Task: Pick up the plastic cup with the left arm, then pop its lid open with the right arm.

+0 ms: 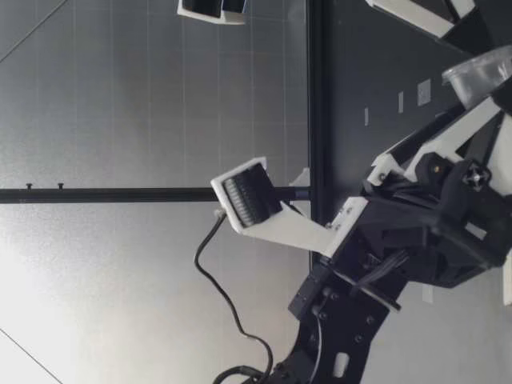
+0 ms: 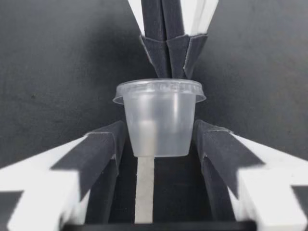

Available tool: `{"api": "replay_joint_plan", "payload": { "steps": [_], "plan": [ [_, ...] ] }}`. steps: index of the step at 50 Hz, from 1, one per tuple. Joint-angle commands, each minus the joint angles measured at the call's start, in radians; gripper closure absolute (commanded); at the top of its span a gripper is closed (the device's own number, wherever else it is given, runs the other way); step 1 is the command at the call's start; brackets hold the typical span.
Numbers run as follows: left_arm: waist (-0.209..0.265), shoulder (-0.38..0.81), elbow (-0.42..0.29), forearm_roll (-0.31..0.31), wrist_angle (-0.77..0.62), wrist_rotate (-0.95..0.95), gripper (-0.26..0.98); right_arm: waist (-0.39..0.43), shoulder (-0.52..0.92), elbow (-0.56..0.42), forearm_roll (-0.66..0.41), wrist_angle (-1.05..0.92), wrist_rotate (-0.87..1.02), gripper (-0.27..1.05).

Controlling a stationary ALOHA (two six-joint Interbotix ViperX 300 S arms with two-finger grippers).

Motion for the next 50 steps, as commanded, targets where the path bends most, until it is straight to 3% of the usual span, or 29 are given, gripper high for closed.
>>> {"api": "replay_joint_plan", "payload": {
  "steps": [1, 12, 20, 30, 34, 45, 47, 50],
  "plan": [
    [0.000, -0.018, -0.018, 0.002, -0.003, 0.002, 0.22, 0.003, -0.015, -0.012, -0.002, -0.006, -0.002, 0.92],
    [0.000, -0.018, -0.020, 0.002, -0.003, 0.000, 0.42, 0.003, -0.017, -0.011, -0.006, -0.006, -0.002, 0.92],
    [0.000, -0.037, -0.012, 0.002, 0.003, 0.002, 0.46, 0.003, -0.043, -0.008, -0.005, -0.006, 0.005, 0.92],
    [0.000, -0.155, 0.078, -0.002, -0.137, 0.025, 0.46, 0.000, -0.275, 0.038, -0.002, -0.003, 0.008, 0.86],
    [0.003, -0.219, 0.147, -0.011, -0.272, 0.038, 0.46, -0.006, -0.420, 0.078, 0.011, -0.009, 0.015, 0.73],
    [0.003, -0.348, 0.328, -0.046, -0.695, 0.075, 0.46, -0.023, -0.758, 0.230, 0.163, -0.149, 0.178, 0.09],
    [0.003, -0.357, 0.351, -0.054, -0.755, 0.078, 0.46, -0.023, -0.784, 0.265, 0.202, -0.202, 0.241, 0.03],
    [0.003, -0.365, 0.373, -0.055, -0.825, 0.081, 0.46, -0.021, -0.781, 0.302, 0.252, -0.287, 0.362, 0.05]
  ]
}}
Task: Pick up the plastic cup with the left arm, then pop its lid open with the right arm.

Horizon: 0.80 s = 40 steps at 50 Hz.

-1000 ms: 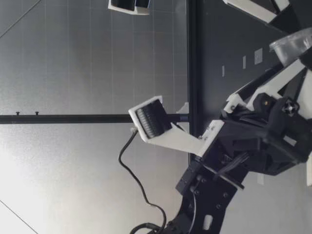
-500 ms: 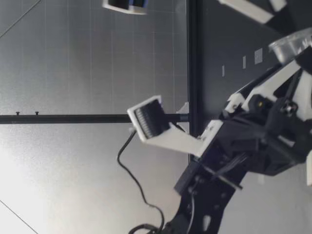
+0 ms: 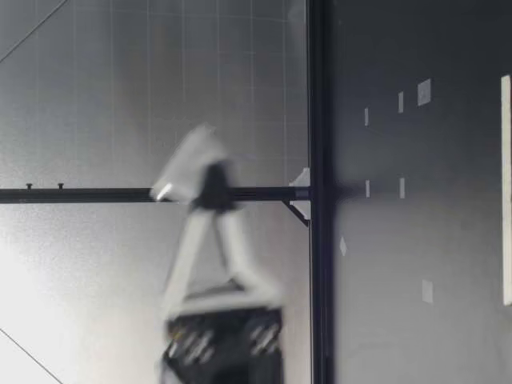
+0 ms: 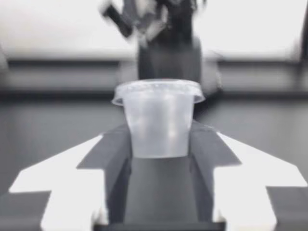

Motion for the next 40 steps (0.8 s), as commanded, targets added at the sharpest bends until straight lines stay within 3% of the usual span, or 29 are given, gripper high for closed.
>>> {"api": "replay_joint_plan", "payload": {
  "steps": [1, 7, 16, 23, 33, 40],
  "plan": [
    [0.003, -0.037, 0.014, -0.003, -0.097, 0.005, 0.46, -0.005, 0.000, 0.028, 0.049, -0.103, 0.112, 0.06],
    [0.003, -0.021, 0.002, -0.005, -0.114, 0.011, 0.46, -0.005, 0.127, 0.020, 0.025, -0.235, 0.308, 0.08],
    [0.003, 0.025, -0.051, -0.018, -0.052, 0.032, 0.46, -0.005, 0.405, -0.084, -0.106, -0.408, 0.408, 0.08],
    [0.003, 0.041, -0.086, -0.021, 0.021, 0.054, 0.46, -0.006, 0.549, -0.130, -0.150, -0.580, 0.479, 0.08],
    [0.005, 0.043, -0.091, -0.021, 0.037, 0.066, 0.46, -0.008, 0.664, -0.187, -0.202, -0.667, 0.561, 0.08],
    [0.005, 0.043, -0.083, -0.021, 0.037, 0.064, 0.46, -0.026, 0.663, -0.199, -0.216, -0.670, 0.560, 0.08]
  ]
}}
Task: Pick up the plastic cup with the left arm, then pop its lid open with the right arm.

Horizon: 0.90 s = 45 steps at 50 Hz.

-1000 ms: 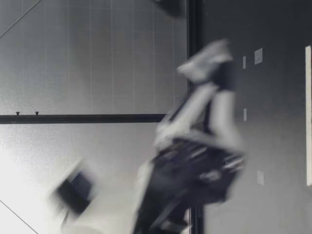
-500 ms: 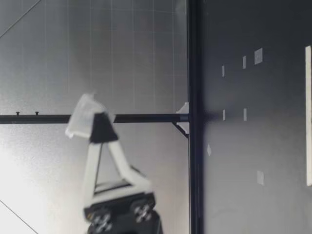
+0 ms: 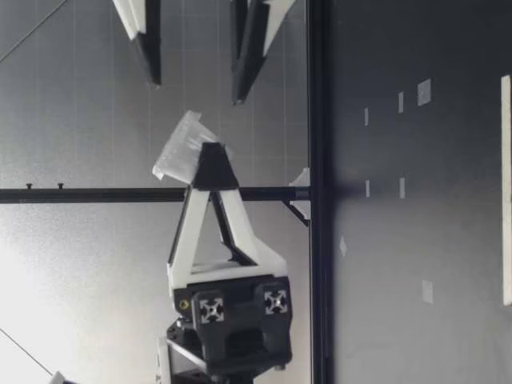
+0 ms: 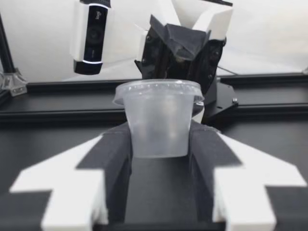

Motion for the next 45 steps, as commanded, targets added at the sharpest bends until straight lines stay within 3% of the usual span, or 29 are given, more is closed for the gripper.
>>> {"api": "replay_joint_plan", "payload": {
  "steps": [1, 10, 16, 17, 28, 35, 45],
  "plan": [
    [0.002, -0.015, -0.011, -0.002, -0.005, 0.000, 0.46, -0.021, -0.015, -0.026, -0.009, -0.012, -0.002, 0.08],
    [0.003, -0.015, -0.011, 0.000, -0.005, 0.000, 0.46, -0.078, -0.046, -0.104, -0.135, -0.074, 0.009, 0.08],
    [0.002, -0.014, -0.005, -0.002, 0.002, -0.003, 0.46, -0.160, -0.215, -0.127, -0.330, -0.488, -0.018, 0.08],
    [0.002, -0.014, -0.003, -0.002, 0.002, -0.005, 0.46, -0.170, -0.242, -0.118, -0.350, -0.486, -0.035, 0.08],
    [0.003, -0.014, 0.002, -0.002, 0.002, -0.009, 0.46, -0.184, -0.495, 0.014, -0.299, -0.043, -0.218, 0.08],
    [0.002, -0.012, -0.002, -0.002, 0.003, -0.015, 0.46, -0.184, -0.551, 0.055, -0.331, 0.189, -0.345, 0.08],
    [0.002, -0.014, -0.005, -0.002, 0.012, -0.025, 0.46, -0.184, -0.611, 0.055, -0.367, 0.489, -0.715, 0.08]
  ]
}}
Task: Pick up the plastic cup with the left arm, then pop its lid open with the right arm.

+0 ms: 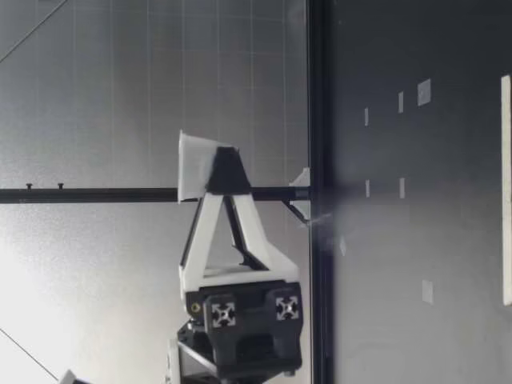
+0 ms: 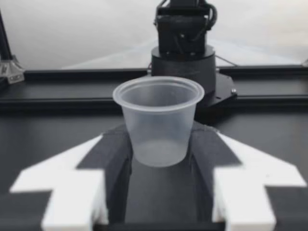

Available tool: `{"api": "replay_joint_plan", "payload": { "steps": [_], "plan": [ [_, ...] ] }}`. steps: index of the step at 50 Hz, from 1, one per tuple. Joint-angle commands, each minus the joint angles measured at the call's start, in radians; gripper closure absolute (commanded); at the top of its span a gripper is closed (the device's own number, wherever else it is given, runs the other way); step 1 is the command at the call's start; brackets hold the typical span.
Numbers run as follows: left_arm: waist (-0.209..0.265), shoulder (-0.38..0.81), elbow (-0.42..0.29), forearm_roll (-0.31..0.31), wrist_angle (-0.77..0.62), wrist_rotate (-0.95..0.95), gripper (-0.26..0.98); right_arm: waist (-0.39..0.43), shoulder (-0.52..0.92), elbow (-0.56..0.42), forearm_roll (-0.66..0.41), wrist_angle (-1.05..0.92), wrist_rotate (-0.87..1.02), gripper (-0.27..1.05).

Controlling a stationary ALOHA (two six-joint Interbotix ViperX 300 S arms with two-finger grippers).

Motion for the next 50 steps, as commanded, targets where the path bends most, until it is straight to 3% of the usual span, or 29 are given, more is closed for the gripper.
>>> {"api": "replay_joint_plan", "payload": {
  "steps": [1, 8, 50],
  "plan": [
    [0.002, -0.018, -0.015, 0.000, 0.002, -0.005, 0.46, -0.006, -0.031, -0.018, -0.002, 0.100, -0.115, 0.08],
    [0.002, -0.018, -0.017, 0.000, 0.000, -0.008, 0.46, -0.006, -0.052, -0.011, 0.011, 0.190, -0.272, 0.08],
    [0.003, -0.017, -0.015, 0.000, 0.002, -0.015, 0.46, -0.006, -0.037, 0.011, 0.017, 0.147, -0.236, 0.08]
  ]
}}
